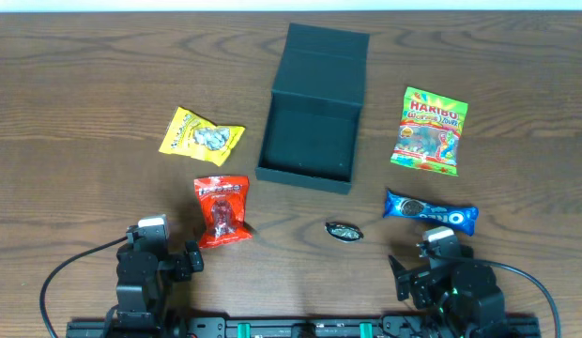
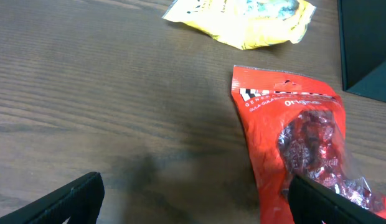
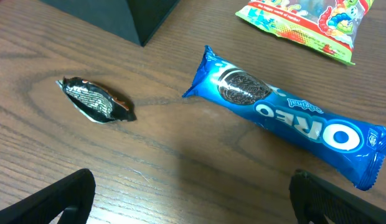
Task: Pack container
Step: 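Move the left gripper toward the yellow HACKS bag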
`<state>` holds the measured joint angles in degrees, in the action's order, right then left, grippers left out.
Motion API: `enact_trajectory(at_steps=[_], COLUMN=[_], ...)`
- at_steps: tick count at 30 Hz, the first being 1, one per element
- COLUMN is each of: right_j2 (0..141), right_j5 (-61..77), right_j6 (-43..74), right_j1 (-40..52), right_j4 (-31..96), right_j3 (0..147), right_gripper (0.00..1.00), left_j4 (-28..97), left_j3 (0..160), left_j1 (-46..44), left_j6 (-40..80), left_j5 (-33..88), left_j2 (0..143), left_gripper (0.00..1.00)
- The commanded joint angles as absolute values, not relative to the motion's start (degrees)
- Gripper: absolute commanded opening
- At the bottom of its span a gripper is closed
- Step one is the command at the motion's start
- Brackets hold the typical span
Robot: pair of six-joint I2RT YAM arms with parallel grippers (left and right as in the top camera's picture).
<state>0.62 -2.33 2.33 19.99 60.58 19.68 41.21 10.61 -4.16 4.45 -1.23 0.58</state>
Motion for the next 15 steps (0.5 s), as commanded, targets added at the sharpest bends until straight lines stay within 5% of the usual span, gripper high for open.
enact_trajectory(at_steps=[1,4,15], right_j2=[0.4,0.4,0.4], right_j5=[-2.1,-2.1,-2.1], right_j6=[2.0,2.1,2.1], right_j1=[19.6,19.6,19.6], right_j4=[60.9,60.9,60.9], right_j3=[20.2,20.2,20.2], right_gripper=[0.99,0.99,0.99], left_j4=[40.6,35.2,34.3], left_j3=[9.2,10.9,37.4], left_j1=[-3.8,-3.8,-3.8], left_j6=[3.9,8.0,7.7], left_j5=[0.1,11.5,13.1], left_j2=[0.3,0.3,9.7], left_gripper=[0.95,0.95,0.95])
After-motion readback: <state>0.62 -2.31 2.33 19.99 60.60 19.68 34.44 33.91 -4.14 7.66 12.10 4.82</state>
